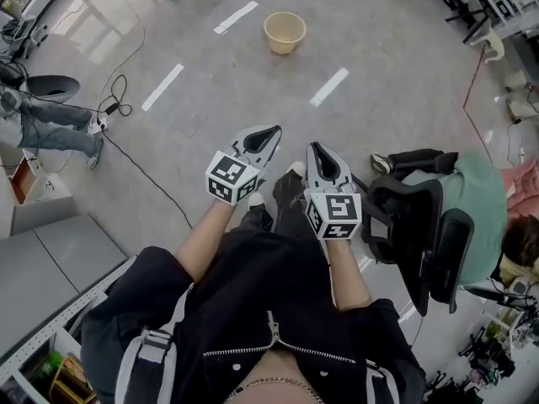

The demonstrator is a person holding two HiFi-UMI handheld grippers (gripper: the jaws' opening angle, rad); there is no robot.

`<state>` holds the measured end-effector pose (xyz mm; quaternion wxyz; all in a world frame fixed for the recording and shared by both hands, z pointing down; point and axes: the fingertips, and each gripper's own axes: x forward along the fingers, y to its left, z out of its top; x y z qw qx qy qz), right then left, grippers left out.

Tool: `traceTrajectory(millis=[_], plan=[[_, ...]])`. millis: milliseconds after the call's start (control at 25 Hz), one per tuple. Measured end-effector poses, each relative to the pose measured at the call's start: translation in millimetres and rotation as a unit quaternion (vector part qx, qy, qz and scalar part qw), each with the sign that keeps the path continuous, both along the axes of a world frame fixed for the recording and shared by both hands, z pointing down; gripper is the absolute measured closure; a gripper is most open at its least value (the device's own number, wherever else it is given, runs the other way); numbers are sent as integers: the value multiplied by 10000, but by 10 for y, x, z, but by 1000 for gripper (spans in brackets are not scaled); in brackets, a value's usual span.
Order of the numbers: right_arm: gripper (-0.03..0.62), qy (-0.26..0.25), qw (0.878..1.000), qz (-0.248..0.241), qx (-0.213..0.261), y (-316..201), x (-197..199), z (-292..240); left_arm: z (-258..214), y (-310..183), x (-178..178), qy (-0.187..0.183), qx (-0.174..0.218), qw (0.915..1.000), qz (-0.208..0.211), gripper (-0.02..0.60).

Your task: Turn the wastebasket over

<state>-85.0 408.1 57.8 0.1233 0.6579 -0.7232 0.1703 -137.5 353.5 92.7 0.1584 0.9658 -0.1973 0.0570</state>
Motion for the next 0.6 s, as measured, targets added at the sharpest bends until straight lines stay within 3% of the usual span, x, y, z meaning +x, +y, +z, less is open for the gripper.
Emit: traceTrajectory(millis=[600], plan=[[582,-235,9978,-618,60,-1349,523,-107,-162,-1206,502,-211,126,9981,-571,578]])
